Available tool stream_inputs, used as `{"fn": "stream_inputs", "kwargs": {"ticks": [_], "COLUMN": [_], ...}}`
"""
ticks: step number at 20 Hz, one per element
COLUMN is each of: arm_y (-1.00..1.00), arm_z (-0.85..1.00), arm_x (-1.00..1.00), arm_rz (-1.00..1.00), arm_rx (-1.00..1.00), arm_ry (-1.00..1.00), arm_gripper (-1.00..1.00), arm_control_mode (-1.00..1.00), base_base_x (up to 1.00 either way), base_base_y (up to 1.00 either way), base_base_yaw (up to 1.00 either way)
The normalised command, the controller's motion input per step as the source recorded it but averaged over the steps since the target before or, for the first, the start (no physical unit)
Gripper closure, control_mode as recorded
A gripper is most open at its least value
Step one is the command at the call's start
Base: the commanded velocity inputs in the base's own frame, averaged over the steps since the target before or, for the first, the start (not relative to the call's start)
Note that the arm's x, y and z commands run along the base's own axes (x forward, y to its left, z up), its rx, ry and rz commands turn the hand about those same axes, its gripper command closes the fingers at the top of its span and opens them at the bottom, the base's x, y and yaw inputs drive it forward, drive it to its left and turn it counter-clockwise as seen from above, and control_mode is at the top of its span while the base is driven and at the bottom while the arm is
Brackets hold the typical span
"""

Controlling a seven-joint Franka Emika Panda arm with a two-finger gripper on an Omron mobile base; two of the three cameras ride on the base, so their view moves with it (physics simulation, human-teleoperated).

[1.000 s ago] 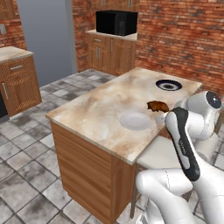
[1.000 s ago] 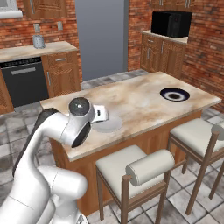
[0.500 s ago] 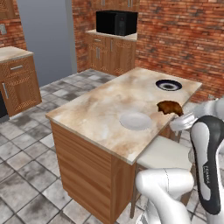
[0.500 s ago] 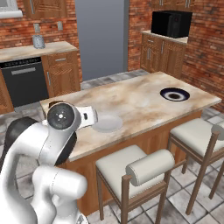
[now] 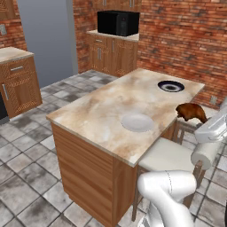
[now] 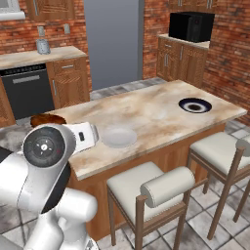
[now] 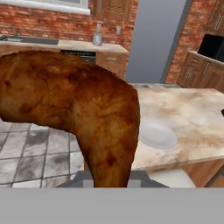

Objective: Transport the chicken drumstick and bell pepper to the fridge. Place the chicken drumstick on the rack containing meat and place the bell pepper on the rack containing the vegetable, ensuring meats and vegetables are on different racks.

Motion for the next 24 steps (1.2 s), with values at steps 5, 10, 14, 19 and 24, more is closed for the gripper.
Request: {"fn": "stream_inputs", "kwargs": {"ticks": [5, 10, 14, 19, 24], "arm_y": [0.09, 0.0, 0.0, 0.0, 0.0], "arm_z": [0.11, 0.0, 0.0, 0.0, 0.0], "arm_x": [-0.28, 0.0, 0.0, 0.0, 0.0], "arm_rz": [0.0, 0.0, 0.0, 0.0, 0.0], "arm_rx": [0.0, 0.0, 0.0, 0.0, 0.0], "arm_ry": [-0.06, 0.0, 0.0, 0.0, 0.0], "arm_gripper": [1.0, 1.0, 1.0, 1.0, 1.0], "arm_control_mode": [1.0, 1.0, 1.0, 1.0, 1.0], "base_base_x": [-0.59, -1.0, -0.61, -0.79, -0.53], "base_base_y": [0.02, -0.33, -1.0, -0.94, -0.33], "base_base_yaw": [0.0, 0.0, 0.21, 0.6, 0.91]}}
